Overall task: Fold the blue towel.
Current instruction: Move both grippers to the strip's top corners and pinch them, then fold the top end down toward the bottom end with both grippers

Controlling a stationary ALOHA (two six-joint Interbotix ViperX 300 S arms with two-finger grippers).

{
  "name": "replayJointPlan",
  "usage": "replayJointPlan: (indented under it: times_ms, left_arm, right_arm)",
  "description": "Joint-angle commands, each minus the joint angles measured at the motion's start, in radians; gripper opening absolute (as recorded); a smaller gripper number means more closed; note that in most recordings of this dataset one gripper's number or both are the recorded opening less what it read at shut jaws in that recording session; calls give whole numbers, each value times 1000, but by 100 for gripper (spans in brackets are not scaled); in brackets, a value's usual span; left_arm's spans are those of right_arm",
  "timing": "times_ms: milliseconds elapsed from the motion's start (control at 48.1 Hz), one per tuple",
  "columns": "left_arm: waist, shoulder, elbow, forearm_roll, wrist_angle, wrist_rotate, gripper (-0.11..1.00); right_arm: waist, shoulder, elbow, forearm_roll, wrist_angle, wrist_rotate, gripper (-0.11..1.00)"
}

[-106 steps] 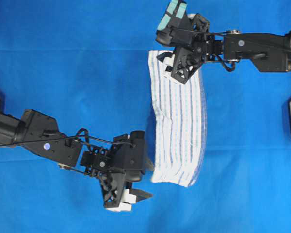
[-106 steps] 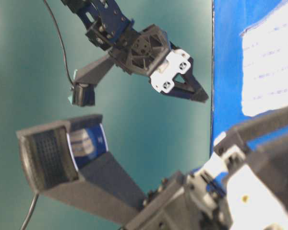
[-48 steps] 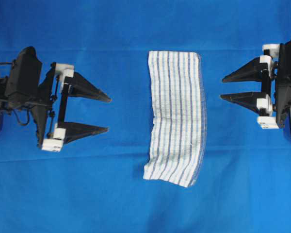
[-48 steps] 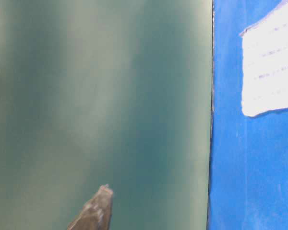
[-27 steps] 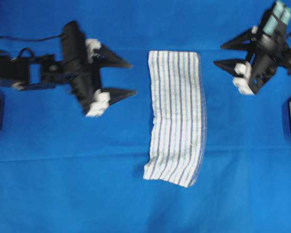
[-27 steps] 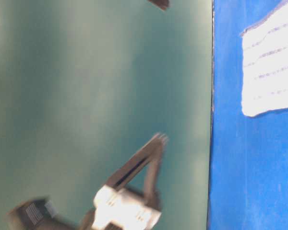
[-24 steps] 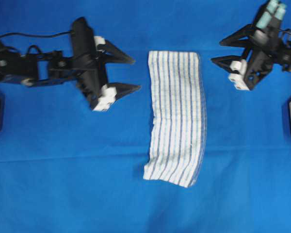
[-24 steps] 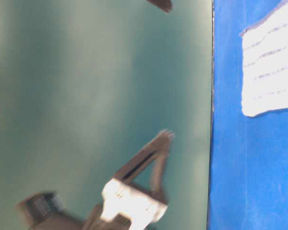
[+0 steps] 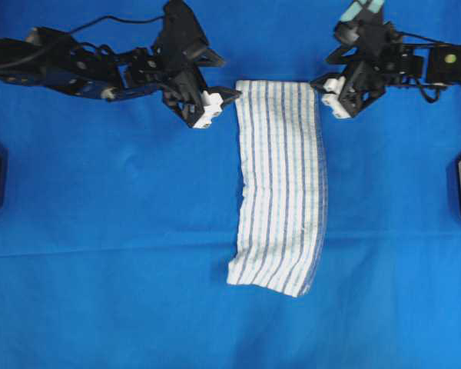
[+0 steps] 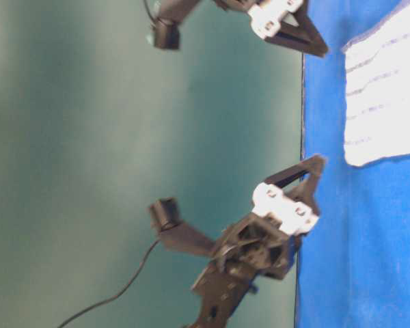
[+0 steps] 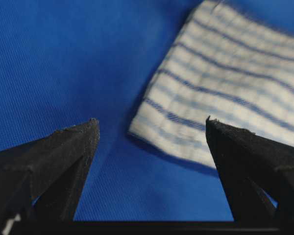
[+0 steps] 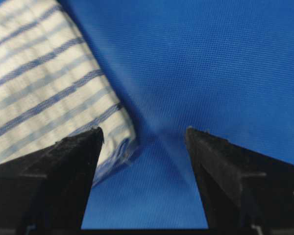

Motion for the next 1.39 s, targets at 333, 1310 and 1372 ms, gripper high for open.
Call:
replayJointPlan:
  times_ms: [333, 1310, 1372]
  left_arm:
    - [6, 129, -114, 0, 0, -2, 92]
    - [66, 123, -152, 2, 34, 52, 3]
    - [89, 121, -163, 2, 46, 78, 3]
  right_arm:
    - [-11, 130, -69, -12, -12, -3, 67]
    - [-18, 130, -112, -14, -14, -3, 4]
    - [-31, 130, -126, -14, -12, -6, 4]
